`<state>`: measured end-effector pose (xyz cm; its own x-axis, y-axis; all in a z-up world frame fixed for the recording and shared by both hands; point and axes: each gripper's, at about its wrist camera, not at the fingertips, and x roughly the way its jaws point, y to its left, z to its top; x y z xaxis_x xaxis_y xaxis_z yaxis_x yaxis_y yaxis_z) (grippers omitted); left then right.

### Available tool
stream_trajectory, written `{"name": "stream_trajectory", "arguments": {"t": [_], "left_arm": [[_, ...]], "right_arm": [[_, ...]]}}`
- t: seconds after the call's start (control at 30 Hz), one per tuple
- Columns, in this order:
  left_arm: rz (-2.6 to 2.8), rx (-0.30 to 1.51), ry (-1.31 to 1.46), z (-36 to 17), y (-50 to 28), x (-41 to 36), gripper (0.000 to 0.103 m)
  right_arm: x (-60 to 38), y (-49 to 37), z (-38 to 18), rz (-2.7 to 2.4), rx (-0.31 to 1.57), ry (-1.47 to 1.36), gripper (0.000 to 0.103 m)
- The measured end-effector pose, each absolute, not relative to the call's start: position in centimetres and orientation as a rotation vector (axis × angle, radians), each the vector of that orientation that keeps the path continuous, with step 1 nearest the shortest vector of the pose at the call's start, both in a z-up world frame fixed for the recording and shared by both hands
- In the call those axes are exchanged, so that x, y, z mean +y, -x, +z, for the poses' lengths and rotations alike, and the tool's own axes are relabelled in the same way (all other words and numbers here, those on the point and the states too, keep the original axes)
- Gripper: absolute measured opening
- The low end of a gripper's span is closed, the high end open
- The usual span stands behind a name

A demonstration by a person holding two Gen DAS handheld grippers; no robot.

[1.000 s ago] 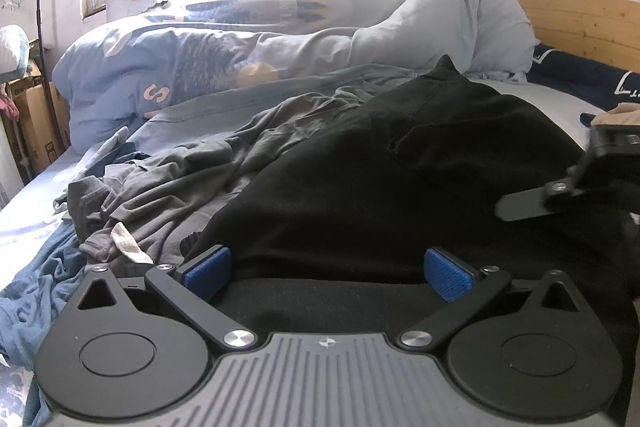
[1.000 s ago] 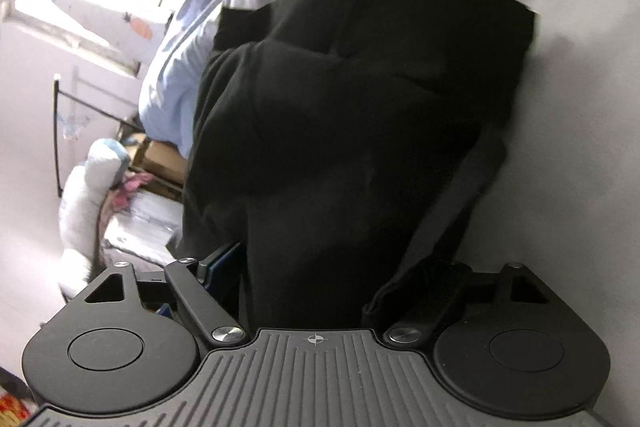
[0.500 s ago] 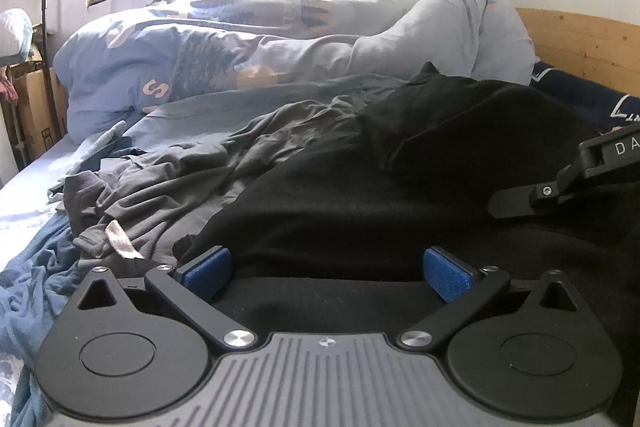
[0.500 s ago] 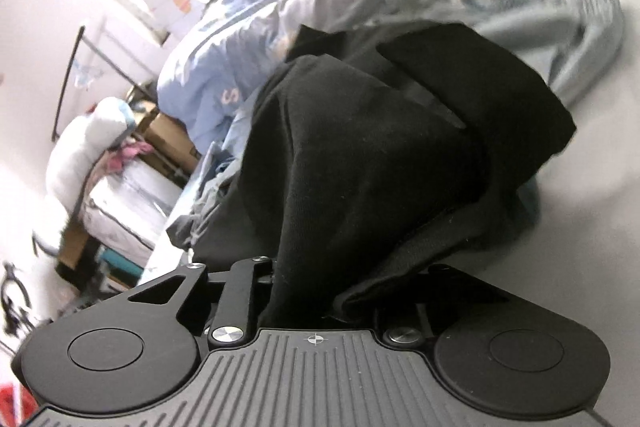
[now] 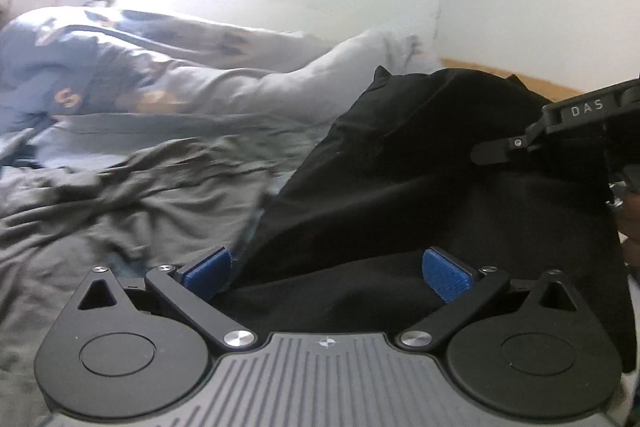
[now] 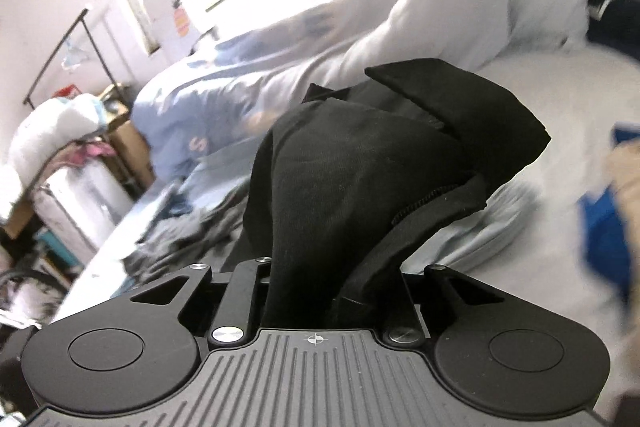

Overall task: Fold clothes
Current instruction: 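Lift the black garment with the right gripper and carry it toward the navy pillow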

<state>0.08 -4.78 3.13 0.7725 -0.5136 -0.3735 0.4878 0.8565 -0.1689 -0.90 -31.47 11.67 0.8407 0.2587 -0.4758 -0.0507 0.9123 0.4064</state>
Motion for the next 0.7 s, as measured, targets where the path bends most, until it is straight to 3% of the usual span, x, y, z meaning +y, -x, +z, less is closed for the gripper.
{"name": "stream_trajectory", "arguments": {"t": [0.47, 0.7], "left_arm": [[-0.756, 0.338, 0.196, 5.4, 1.1, -15.1, 0.103], [-0.822, 0.275, 0.271, 6.8, 2.8, -18.5, 0.103]], "right_arm": [[-48.5, 6.5, 18.8, -0.131, 0.406, -0.340, 0.021], [-59.4, 9.4, 14.2, -0.255, 0.433, -0.523, 0.021]]}}
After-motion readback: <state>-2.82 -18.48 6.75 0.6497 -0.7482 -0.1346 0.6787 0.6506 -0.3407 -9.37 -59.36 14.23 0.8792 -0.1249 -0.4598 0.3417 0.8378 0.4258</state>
